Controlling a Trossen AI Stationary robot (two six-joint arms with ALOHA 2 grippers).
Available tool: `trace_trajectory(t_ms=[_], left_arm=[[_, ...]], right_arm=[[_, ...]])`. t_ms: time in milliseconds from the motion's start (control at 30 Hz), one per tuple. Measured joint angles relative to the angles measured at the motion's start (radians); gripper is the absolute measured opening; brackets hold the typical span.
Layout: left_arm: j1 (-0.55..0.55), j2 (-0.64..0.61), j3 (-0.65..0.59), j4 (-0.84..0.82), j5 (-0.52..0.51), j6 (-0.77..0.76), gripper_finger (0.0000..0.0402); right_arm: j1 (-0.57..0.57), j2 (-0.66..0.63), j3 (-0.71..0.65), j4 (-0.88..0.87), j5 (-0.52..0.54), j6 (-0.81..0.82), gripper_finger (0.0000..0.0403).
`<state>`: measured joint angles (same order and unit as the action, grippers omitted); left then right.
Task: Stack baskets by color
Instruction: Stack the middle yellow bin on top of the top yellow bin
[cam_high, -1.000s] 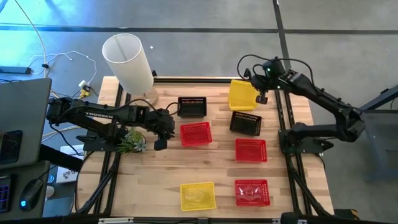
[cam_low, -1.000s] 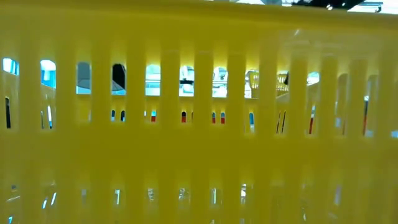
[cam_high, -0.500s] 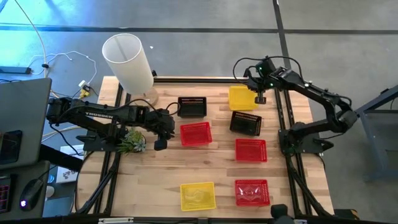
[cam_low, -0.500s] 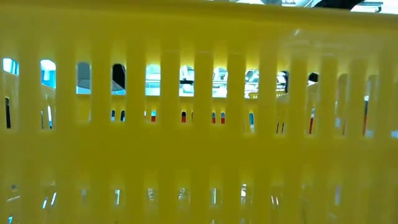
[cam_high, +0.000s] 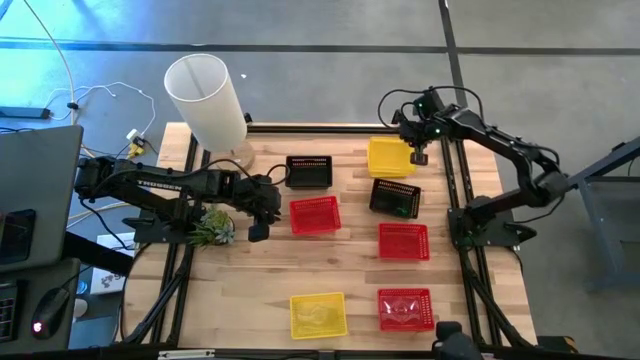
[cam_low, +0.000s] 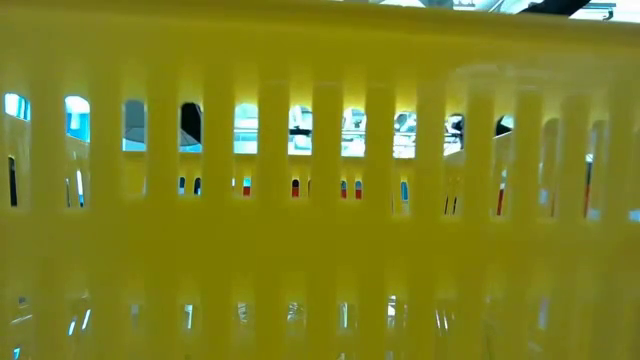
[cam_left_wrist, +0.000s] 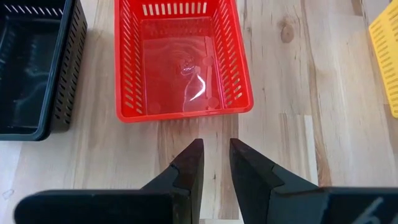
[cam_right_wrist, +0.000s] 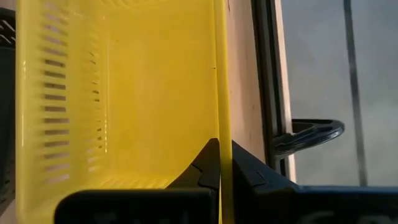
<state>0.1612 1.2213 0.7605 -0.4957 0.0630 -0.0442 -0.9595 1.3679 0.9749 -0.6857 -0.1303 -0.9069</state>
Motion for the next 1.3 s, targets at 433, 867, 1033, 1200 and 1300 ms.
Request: trace_trajectory(t_ms=[433, 867, 1033, 1200, 1300], left_arm=[[0.0, 0.0, 0.0, 0.0, 0.0, -0.016, 0.0064], [0.0, 0.0, 0.0, 0.0, 0.0, -0.057, 0.0064], [0.0, 0.0, 0.0, 0.0, 0.0, -0.074, 0.0064], [0.0, 0.0, 0.0, 0.0, 0.0, -0.084, 0.0064], [0.0, 0.0, 0.0, 0.0, 0.0, -0.084, 0.0064]], right_arm=[[-0.003, 0.091, 0.0, -0.024, -0.005, 0.038, 0.0], [-0.003, 0.099, 0.0, -0.006, 0.112, 0.054, 0.0], [-0.002, 0.099, 0.001, -0.006, 0.113, 0.06, 0.0], [-0.002, 0.099, 0.001, -0.006, 0.122, 0.06, 0.0004], [-0.002, 0.099, 0.001, -0.006, 0.123, 0.061, 0.0021]])
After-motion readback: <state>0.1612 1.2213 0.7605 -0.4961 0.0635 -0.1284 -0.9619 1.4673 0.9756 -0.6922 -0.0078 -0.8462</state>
